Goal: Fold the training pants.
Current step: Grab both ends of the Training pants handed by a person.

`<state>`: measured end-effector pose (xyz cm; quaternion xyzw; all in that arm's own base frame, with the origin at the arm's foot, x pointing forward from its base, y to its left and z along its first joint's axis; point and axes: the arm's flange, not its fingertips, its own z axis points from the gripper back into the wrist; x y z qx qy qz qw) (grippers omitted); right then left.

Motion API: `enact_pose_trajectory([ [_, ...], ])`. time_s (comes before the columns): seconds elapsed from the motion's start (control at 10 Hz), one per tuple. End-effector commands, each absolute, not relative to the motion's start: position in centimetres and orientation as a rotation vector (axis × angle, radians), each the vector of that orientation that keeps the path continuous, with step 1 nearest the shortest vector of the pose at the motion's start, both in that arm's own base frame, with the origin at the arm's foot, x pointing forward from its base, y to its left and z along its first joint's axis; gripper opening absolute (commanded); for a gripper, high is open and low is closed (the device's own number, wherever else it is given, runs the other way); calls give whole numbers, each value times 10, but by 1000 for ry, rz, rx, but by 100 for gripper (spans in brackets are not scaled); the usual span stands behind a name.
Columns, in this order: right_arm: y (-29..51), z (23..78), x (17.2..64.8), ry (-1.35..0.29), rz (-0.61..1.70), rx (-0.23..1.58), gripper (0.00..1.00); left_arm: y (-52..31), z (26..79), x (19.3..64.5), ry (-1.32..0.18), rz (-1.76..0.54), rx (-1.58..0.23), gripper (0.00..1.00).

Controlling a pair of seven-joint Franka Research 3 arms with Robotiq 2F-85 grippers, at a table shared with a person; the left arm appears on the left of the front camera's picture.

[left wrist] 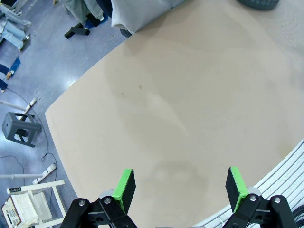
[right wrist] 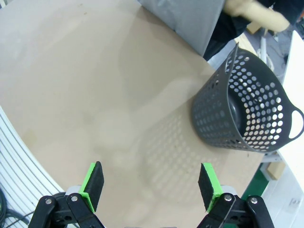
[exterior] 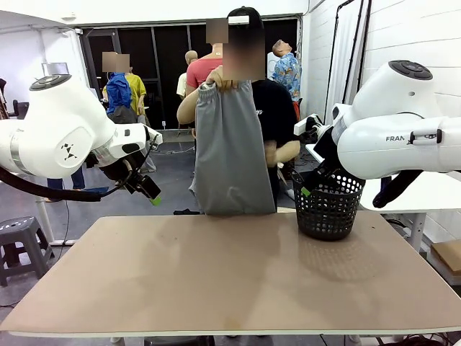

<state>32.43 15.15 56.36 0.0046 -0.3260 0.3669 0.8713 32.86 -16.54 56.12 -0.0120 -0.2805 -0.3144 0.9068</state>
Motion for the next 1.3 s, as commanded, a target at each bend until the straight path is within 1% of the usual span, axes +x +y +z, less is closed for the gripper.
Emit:
enact_pose_trajectory([
  [0.0,152,562,325,-677,773,23,100,-165,560,330,-578,-647,-27,100],
  [1.2,152,562,325,-677,773,23,100,-165,560,330,-578,-647,-27,100],
])
